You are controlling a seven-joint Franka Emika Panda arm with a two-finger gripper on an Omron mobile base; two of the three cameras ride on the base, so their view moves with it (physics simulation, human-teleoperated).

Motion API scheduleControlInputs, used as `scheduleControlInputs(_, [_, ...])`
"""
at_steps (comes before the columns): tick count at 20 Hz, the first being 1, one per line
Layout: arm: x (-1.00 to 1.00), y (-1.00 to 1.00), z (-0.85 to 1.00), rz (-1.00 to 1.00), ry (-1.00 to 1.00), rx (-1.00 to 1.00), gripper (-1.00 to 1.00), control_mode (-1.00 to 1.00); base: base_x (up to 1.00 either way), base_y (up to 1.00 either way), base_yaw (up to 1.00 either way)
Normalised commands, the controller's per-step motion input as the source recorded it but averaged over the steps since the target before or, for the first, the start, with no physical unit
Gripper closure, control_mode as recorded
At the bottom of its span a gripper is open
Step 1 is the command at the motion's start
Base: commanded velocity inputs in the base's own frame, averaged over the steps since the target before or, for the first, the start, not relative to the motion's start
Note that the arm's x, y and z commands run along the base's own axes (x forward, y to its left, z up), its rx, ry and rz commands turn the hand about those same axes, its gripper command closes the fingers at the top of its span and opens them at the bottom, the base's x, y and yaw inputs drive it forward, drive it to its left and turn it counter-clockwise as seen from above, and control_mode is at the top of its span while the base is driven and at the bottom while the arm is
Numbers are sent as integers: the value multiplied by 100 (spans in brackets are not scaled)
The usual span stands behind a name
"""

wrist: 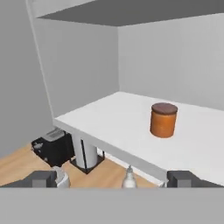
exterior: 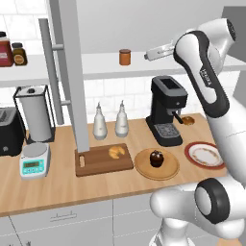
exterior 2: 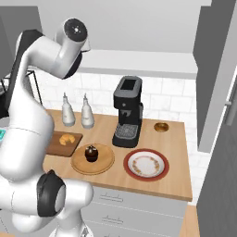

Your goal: From the different types of pastries on the counter, select a croissant and place it on the cutting board. Then retrieve a jar of jam from the cabinet and place it alongside the croissant on the cutting board.

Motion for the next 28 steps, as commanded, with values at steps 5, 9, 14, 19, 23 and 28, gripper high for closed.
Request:
scheduleControlInputs(5, [38, 0, -5, 1, 6, 0, -100, -100, 0, 0, 0])
scheduleControlInputs(9, [34, 0, -18, 0, -6, 0, -100, -100, 0, 0, 0])
scheduleControlInputs(14, [51, 4, -14, 0, -3, 0, -100, -100, 0, 0, 0])
scheduleControlInputs(19, [58, 10, 0, 0, 0, 0, -100, -100, 0, 0, 0])
scheduleControlInputs(23, [42, 3, -2, 0, 0, 0, -100, -100, 0, 0, 0])
scheduleControlInputs(28, [35, 4, -16, 0, 0, 0, -100, -100, 0, 0, 0])
